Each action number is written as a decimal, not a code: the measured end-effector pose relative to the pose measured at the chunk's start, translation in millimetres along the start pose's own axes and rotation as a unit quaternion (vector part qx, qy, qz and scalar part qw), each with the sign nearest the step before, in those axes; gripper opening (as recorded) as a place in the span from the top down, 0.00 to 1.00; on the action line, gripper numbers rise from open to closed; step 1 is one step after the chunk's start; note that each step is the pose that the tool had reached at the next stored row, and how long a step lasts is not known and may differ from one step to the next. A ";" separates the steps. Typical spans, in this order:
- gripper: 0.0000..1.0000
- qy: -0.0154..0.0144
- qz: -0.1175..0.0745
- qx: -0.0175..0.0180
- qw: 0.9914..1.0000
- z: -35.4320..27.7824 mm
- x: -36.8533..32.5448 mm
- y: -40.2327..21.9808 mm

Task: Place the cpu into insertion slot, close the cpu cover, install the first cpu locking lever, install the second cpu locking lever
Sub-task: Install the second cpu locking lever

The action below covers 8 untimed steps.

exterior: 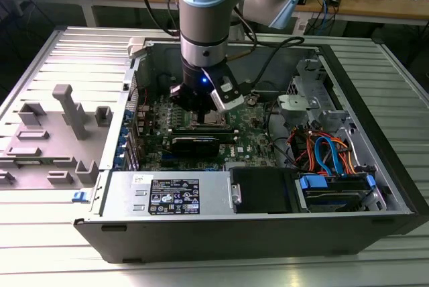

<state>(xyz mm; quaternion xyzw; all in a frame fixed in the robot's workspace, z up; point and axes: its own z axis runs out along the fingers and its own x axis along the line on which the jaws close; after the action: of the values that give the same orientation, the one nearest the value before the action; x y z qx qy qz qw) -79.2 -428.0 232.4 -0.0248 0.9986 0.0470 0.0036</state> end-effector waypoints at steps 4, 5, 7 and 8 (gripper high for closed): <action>0.89 0.000 0.000 0.000 1.000 -0.4 2.6 -4.7; 0.89 0.000 0.000 0.000 1.000 -0.6 3.0 -6.0; 0.89 0.000 0.000 0.000 1.000 -0.8 4.0 -8.2; 0.89 0.000 0.000 0.000 1.000 -0.8 4.0 -8.4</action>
<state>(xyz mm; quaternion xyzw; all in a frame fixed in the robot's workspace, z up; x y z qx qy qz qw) -82.8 -436.5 232.4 -0.0249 0.9986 0.0471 0.0036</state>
